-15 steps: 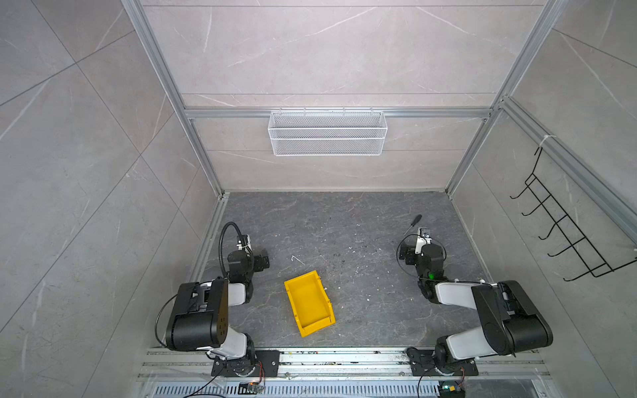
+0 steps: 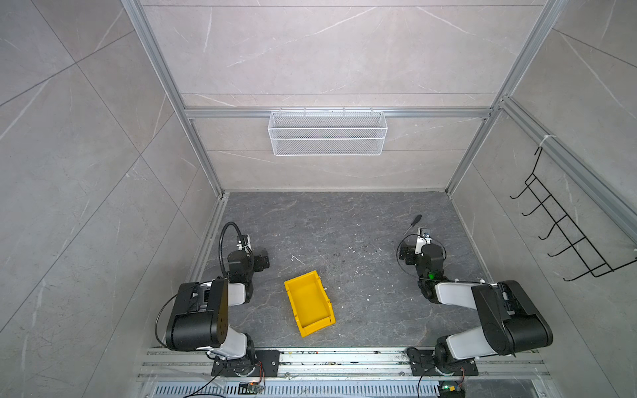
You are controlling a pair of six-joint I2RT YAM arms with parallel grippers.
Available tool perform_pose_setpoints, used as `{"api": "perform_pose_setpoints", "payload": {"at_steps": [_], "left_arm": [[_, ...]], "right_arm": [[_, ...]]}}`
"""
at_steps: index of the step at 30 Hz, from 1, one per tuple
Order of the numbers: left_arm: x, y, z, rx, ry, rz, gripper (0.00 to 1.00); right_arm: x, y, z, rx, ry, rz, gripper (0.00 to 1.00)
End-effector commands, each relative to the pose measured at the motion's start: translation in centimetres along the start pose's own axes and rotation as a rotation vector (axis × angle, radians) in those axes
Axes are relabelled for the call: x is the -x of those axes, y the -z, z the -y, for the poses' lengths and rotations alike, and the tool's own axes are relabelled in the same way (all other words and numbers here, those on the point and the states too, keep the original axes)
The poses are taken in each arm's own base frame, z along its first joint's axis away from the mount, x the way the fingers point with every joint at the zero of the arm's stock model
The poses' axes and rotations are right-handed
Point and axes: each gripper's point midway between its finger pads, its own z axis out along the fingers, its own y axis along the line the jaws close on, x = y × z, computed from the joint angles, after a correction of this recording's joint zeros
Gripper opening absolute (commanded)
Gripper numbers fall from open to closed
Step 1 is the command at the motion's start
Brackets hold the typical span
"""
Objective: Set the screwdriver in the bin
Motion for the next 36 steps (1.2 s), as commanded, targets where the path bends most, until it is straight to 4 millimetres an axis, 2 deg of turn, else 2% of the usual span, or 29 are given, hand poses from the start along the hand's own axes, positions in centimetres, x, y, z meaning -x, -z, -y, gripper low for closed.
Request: {"api": "perform_pose_setpoints", "payload": {"at_steps": [1,19,23,27,31,34,36], "left_arm": [[2.5,-0.1,0.1,-0.006,-0.018,0.078,1.0],[2.7,0.1,0.3,-0.016,-0.029,0.083,1.0],[4.2,1.1,0.7,-0.03,-0.044,0.088,1.0],[6.1,2.1,1.4,-0.002,-0.085,0.072,1.0],[9.4,3.3,4.3,0.0,-0.186,0.146,1.0],[11.7,4.1,7.5,-0.082,-0.243,0.176,1.0],[12.4,4.7,10.2,-0.169,-0.294,0.187,1.0]], "right_arm": [[0.1,-0.3,-0.2,0.01,-0.017,-0.004,0.99],[0.1,-0.2,-0.2,0.011,-0.019,-0.003,0.99],[0.5,0.2,0.0,0.007,-0.016,0.021,0.99],[2.1,1.8,0.7,-0.01,-0.029,0.05,0.99],[4.2,3.6,1.5,-0.024,-0.057,0.09,0.99],[5.7,4.5,1.9,-0.034,-0.102,0.086,0.99],[6.3,4.7,2.0,-0.043,-0.157,0.029,0.99]]}}
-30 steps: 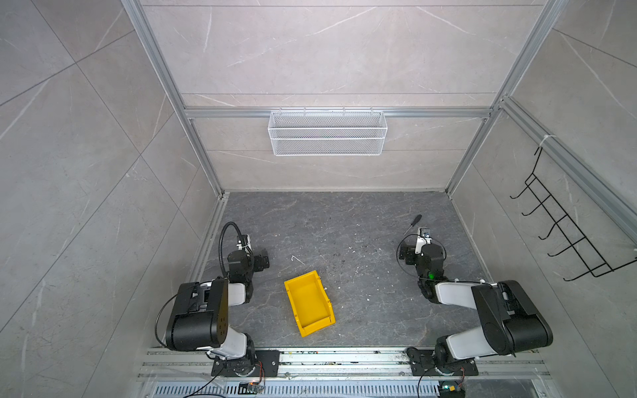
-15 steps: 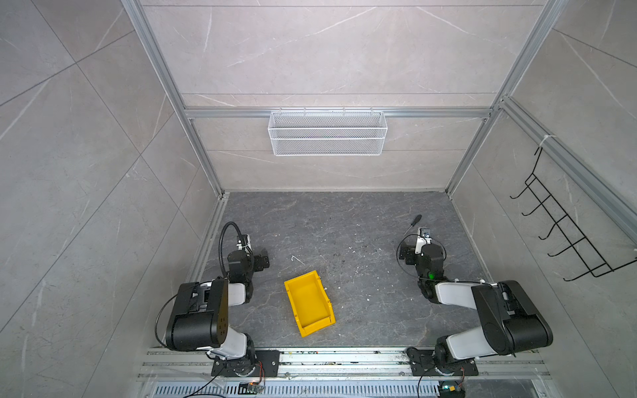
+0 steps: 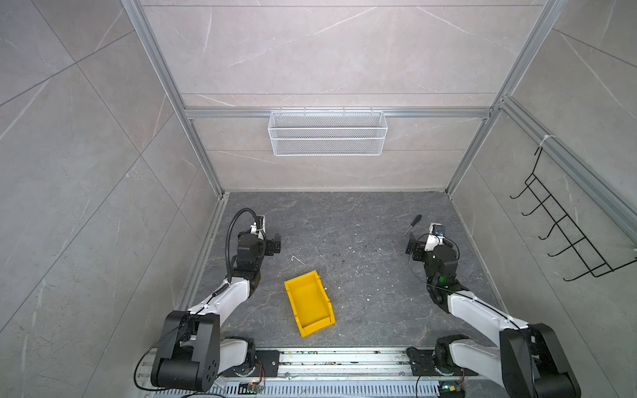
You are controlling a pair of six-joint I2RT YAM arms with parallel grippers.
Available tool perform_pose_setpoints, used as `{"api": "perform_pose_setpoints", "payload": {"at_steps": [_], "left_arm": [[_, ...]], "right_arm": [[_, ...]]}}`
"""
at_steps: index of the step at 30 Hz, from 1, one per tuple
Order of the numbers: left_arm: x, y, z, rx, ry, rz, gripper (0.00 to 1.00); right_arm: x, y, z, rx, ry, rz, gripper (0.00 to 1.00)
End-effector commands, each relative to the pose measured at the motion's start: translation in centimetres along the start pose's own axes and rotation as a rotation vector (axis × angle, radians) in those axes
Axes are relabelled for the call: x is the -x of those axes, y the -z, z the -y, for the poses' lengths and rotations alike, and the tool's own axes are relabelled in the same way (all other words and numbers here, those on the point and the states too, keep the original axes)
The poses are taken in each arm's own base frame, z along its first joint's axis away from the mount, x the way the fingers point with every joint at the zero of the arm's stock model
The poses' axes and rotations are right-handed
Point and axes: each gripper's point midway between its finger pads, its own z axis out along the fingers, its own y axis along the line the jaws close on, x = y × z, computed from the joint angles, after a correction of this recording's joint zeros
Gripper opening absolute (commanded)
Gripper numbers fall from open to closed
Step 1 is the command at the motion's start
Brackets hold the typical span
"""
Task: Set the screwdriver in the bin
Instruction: 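Move the right gripper over the black-handled screwdriver while the left arm reaches toward the bin, then lower the right gripper and close it on the screwdriver handle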
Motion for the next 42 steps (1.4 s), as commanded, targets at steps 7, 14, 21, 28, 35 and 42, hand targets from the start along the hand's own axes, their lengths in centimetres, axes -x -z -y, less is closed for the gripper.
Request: {"api": "perform_pose_setpoints", "payload": {"at_steps": [7,14,21,28,35,42], "left_arm": [[4.9,1.9,10.2,-0.41,-0.153,0.055,1.0],[5.4,4.2,17.6,-0.706,-0.212,0.102,1.0],[5.0,6.3,21.7,-0.911,-0.263,0.138,1.0],[4.7,7.6,22.9,-0.999,-0.28,0.158,1.0],[4.5,8.0,23.1,-1.016,-0.287,0.151,1.0],[4.0,7.9,23.2,-1.018,-0.288,0.134,1.0]], "right_arm": [[-0.5,-2.2,0.5,-0.12,-0.093,-0.327,0.99],[-2.4,-6.3,-0.5,-0.153,-0.155,-0.533,0.96],[-3.6,-11.0,0.0,-0.167,-0.301,-0.633,0.9],[-5.5,-15.0,0.3,-0.202,-0.356,-0.721,0.87],[-7.8,-17.9,1.0,-0.276,-0.347,-0.793,0.74],[-9.0,-19.9,1.5,-0.322,-0.331,-0.846,0.64]]}}
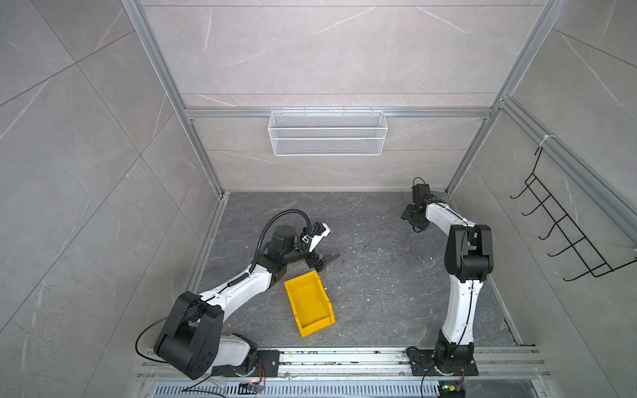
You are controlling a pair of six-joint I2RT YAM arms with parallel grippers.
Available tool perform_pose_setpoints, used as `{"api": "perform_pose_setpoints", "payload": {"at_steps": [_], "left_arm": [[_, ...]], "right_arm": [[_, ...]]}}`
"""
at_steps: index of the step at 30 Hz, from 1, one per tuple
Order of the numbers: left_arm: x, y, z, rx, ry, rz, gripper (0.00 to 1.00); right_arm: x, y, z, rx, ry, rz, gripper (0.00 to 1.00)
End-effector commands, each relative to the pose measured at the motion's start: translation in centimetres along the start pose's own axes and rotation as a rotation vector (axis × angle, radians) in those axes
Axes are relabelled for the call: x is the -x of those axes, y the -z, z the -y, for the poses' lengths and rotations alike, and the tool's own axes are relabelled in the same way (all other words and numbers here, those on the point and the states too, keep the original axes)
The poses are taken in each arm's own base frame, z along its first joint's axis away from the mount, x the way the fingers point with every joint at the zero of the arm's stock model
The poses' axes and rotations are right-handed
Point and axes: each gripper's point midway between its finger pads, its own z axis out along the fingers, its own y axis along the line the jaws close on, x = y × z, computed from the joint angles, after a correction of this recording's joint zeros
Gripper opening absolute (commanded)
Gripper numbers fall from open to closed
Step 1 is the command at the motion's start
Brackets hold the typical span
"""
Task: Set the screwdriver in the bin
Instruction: 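Lower the right gripper and close it on the screwdriver handle, then lift the screwdriver and carry it with the right gripper over the yellow bin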
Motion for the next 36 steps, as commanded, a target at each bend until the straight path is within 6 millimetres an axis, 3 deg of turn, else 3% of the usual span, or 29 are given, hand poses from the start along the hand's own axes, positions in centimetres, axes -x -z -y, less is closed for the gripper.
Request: {"api": "perform_pose_setpoints", "payload": {"at_steps": [1,13,18,22,28,36], "left_arm": [[1.8,0.0,0.2,-0.023,-0.055,0.04,1.0],[1.5,0.0,0.3,-0.024,-0.055,0.028,1.0],[1.3,-0.1,0.2,-0.022,-0.046,0.02,1.0],[1.2,0.0,0.1,-0.016,-0.041,0.015,1.0],[1.3,0.2,0.1,-0.007,-0.044,0.015,1.0],[1.1,0.5,0.5,-0.017,-0.048,0.015,1.0]], "right_arm": [[-0.2,-0.8,0.9,-0.067,-0.003,-0.047,0.63],[-0.3,-2.5,1.2,-0.127,-0.013,-0.111,0.56],[-0.6,-3.2,1.0,-0.132,-0.011,-0.155,0.46],[-1.1,-3.5,1.0,-0.133,-0.007,-0.181,0.33],[-1.8,-3.9,1.3,-0.16,0.011,-0.234,0.31],[-1.4,-3.3,1.3,-0.166,0.018,-0.227,0.0]]}}
